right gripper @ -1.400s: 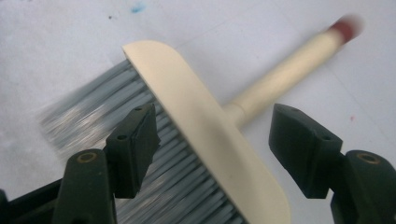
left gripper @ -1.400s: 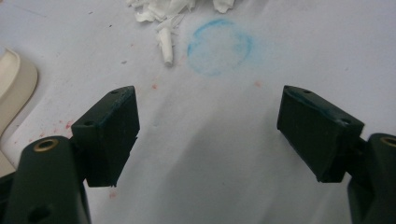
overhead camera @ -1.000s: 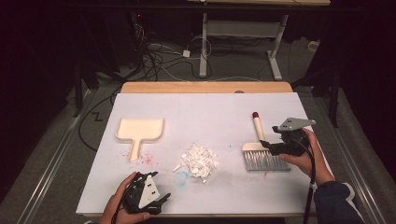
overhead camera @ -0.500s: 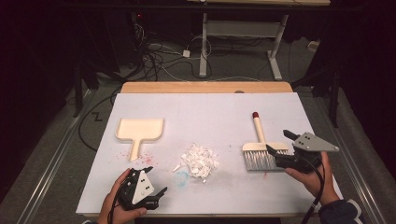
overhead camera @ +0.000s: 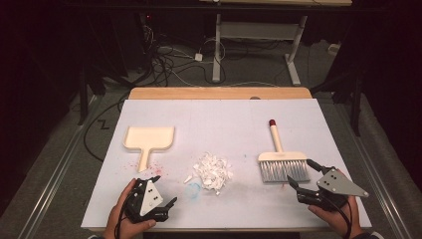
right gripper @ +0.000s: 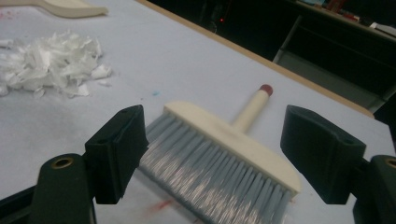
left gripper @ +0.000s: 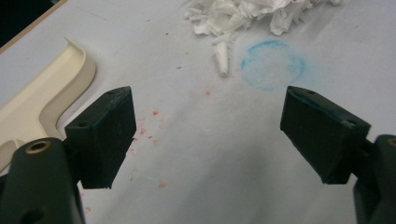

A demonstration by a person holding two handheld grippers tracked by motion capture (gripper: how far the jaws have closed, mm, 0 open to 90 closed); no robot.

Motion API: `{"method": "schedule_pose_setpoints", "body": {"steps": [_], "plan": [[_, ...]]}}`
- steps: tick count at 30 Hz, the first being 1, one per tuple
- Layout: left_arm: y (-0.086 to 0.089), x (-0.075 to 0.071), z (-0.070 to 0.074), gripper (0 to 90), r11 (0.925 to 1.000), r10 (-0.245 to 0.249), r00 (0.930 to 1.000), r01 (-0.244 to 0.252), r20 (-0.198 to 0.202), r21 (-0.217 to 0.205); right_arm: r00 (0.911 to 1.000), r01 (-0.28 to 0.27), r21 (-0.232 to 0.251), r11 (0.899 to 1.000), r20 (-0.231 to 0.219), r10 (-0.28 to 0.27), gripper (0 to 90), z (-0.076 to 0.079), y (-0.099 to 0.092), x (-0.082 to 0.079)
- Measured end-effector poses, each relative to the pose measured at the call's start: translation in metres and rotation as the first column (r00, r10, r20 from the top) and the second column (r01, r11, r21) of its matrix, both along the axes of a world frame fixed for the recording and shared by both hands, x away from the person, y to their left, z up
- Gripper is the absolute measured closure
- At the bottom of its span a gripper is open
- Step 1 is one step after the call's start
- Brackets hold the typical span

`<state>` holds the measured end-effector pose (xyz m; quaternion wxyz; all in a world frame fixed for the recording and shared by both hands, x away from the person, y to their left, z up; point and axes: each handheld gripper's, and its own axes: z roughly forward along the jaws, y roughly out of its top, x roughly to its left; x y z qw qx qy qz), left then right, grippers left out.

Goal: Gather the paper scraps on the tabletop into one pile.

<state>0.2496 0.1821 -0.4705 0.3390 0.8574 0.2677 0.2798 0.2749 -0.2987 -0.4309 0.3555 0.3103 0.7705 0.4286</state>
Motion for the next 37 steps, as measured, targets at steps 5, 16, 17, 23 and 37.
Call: {"method": "schedule_pose_setpoints", "body": {"steps": [5,16,17,23,37], "plan": [[0.001,-0.005,0.0,16.9,1.0,-0.008,0.9999,0.008,0.011,0.0,1.0,-0.006,-0.029,1.0,0.0,0.006,23.1,-0.005,0.008,0.0],[0.004,-0.005,0.0,16.9,1.0,0.004,0.9999,-0.004,0.016,0.001,0.9998,-0.001,-0.045,0.999,0.022,0.002,22.3,-0.005,0.016,-0.002],[0.004,-0.005,0.0,16.9,1.0,0.005,0.9998,-0.005,0.017,0.002,0.9998,0.003,-0.045,0.999,0.022,-0.002,22.1,-0.006,0.016,-0.001],[0.006,-0.006,-0.001,16.9,0.9997,0.02,0.9997,-0.02,0.013,0.01,0.9994,0.016,-0.067,0.998,0.032,-0.014,20.4,-0.005,0.017,0.0],[0.003,-0.003,-0.002,16.9,0.9994,0.022,0.9997,-0.022,0.014,0.027,0.9993,0.022,-0.052,0.998,0.031,-0.021,20.4,-0.004,0.014,0.0]]}}
